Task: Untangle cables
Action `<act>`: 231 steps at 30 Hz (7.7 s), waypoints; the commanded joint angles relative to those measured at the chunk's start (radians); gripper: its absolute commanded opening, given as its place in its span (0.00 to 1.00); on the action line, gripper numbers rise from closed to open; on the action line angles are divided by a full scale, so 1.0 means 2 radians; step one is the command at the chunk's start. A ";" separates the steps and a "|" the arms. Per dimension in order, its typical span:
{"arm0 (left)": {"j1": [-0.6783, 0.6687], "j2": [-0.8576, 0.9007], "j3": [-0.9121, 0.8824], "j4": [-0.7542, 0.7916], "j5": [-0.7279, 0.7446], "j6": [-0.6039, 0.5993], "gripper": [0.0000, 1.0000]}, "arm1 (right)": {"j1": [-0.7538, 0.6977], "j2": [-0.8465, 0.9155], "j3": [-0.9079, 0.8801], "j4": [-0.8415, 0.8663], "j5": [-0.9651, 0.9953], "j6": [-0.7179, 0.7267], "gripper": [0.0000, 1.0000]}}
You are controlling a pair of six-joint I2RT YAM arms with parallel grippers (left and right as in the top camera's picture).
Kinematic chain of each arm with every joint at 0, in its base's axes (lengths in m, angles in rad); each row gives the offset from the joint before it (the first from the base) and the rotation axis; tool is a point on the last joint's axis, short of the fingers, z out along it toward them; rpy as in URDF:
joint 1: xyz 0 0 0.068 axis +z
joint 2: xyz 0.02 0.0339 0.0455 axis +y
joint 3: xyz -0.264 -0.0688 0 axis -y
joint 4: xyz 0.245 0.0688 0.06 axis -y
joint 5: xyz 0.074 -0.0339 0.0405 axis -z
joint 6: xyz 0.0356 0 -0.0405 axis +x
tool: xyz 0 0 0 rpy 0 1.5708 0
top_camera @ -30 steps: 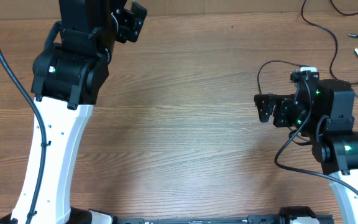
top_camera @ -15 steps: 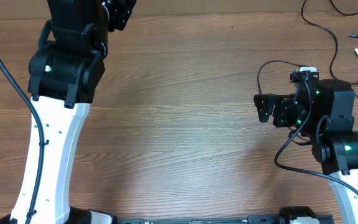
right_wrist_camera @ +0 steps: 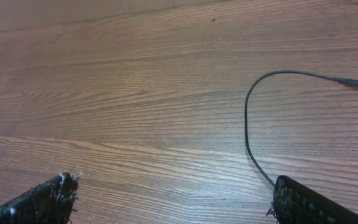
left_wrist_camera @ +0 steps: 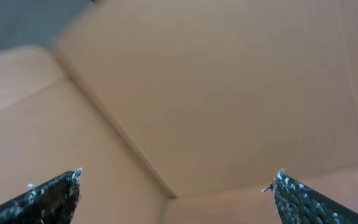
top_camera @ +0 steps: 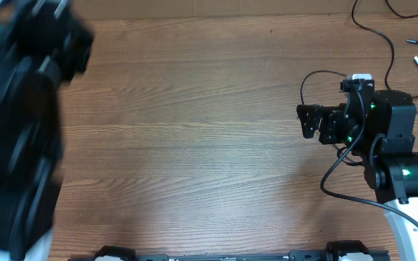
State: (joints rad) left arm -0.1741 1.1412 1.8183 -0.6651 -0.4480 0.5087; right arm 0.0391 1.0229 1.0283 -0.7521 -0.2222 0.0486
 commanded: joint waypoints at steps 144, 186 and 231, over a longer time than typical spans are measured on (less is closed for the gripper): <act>0.121 -0.568 -0.606 -0.206 0.200 -0.243 1.00 | -0.011 -0.468 -0.510 0.509 0.085 0.000 1.00; 0.121 -0.568 -0.606 -0.206 0.200 -0.243 0.99 | -0.012 -0.510 -0.510 0.334 0.094 0.002 1.00; 0.119 -0.568 -0.907 0.500 0.314 -0.241 0.99 | -0.012 -0.510 -0.510 0.334 0.094 0.002 1.00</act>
State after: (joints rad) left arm 0.0597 0.0132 0.0090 0.3698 0.1654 0.0277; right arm 0.0200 0.0109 0.0185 -0.0895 -0.0441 0.0486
